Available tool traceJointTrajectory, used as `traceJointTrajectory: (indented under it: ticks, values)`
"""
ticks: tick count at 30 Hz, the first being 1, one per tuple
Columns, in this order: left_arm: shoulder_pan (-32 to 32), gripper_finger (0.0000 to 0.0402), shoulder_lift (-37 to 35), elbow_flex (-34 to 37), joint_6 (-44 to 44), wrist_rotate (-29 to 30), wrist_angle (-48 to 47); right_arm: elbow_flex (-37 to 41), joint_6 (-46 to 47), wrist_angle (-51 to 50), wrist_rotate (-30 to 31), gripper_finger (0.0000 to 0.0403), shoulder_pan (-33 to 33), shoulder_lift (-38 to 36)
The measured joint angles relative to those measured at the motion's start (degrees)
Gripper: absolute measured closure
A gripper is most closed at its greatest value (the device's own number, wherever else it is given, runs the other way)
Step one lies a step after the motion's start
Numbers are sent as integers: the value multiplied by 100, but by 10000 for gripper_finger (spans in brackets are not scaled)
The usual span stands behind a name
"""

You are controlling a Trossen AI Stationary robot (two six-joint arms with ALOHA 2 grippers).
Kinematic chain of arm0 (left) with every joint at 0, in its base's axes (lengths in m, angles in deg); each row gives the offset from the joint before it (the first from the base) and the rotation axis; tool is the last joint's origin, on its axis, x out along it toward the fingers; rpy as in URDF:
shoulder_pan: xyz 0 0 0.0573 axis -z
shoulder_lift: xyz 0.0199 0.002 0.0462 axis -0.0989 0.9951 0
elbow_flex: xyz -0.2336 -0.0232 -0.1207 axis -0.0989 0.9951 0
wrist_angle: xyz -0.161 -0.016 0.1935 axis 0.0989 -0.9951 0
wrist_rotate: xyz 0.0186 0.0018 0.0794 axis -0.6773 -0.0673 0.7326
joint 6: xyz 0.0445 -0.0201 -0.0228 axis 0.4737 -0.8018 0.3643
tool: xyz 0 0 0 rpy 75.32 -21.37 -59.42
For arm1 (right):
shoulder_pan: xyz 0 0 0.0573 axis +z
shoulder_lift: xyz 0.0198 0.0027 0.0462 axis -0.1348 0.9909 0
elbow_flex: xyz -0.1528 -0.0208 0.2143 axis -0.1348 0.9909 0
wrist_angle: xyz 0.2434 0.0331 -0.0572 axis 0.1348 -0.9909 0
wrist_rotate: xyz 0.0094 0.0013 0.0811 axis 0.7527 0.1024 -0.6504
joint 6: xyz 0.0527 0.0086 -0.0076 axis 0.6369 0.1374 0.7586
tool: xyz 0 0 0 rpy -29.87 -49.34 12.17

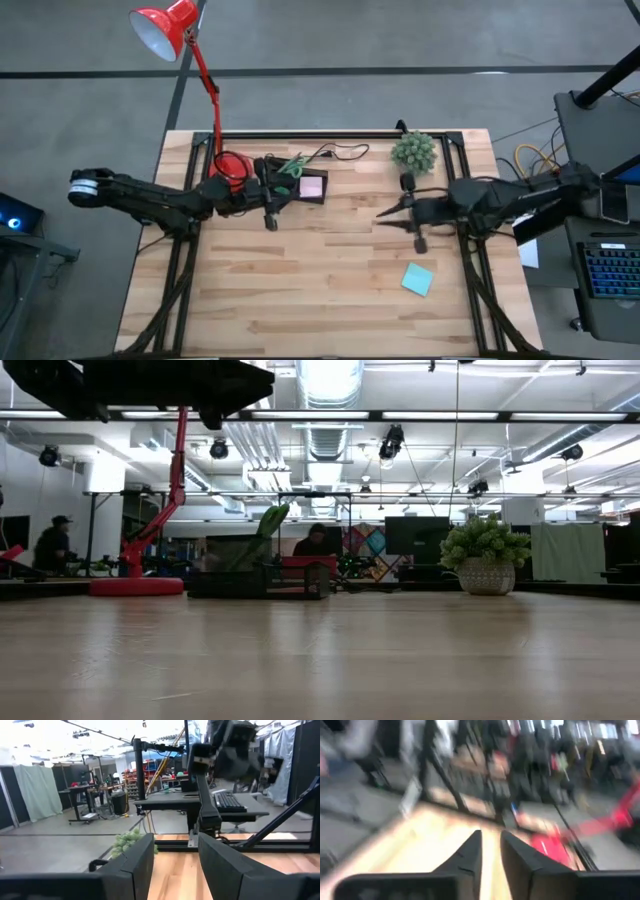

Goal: Pick and place office supplies into organizer
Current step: Put the blue sticky notes into the black mesh desk organizer

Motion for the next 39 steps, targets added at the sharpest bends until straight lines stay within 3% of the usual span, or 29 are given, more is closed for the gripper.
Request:
traceJointTrajectory:
  ticks: [3,6,10,15,22,28,32,39]
  values:
    - [22,261,-22,2,-69,0,-3,-702,262,-1294,1243,310,416,481]
    - [23,261,-26,13,-70,0,-5,-1414,1247,-2343,2092,276,688,874]
    - [23,261,-26,89,-71,0,-21,-2229,2860,-3719,2284,253,864,1362]
    - [22,261,-26,295,-78,0,-32,-2930,5041,-5445,2291,254,1010,2013]
    - [16,261,-92,313,-68,2,9,-3488,8014,-7637,1963,272,1012,2904]
    - [16,261,-250,288,259,35,20,-3391,10613,-8635,907,276,1039,3612]
    - [16,261,-262,341,272,37,-38,-3229,11144,-8720,-68,269,1057,4109]
    - [16,261,-258,348,279,39,-54,-3213,11299,-8539,-195,270,1102,4792]
